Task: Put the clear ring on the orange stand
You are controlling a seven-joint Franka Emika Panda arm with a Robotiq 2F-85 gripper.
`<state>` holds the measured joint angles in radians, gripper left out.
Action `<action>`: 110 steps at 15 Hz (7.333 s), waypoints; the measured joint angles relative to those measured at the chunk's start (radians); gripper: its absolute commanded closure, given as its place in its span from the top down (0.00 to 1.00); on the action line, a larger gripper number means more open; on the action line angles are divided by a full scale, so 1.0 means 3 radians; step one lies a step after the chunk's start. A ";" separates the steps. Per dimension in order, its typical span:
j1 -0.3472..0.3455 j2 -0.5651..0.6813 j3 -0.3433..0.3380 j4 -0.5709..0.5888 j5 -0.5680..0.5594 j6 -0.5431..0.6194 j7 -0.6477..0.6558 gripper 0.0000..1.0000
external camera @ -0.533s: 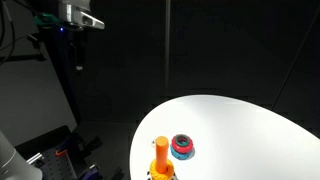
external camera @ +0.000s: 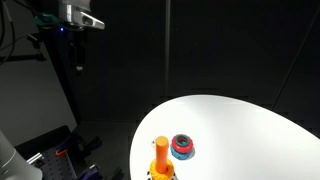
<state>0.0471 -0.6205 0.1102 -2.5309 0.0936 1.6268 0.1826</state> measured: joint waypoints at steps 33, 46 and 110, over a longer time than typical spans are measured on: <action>-0.0430 0.1218 -0.0870 0.0085 -0.0020 0.1959 -0.0736 1.00; -0.0539 0.1569 -0.0858 0.0082 -0.0026 0.2400 -0.0664 1.00; -0.0732 0.3674 -0.0901 0.0618 0.0159 0.3795 -0.0221 0.66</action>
<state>-0.1724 0.4818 -0.1600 -2.3455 0.1412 2.7653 0.1163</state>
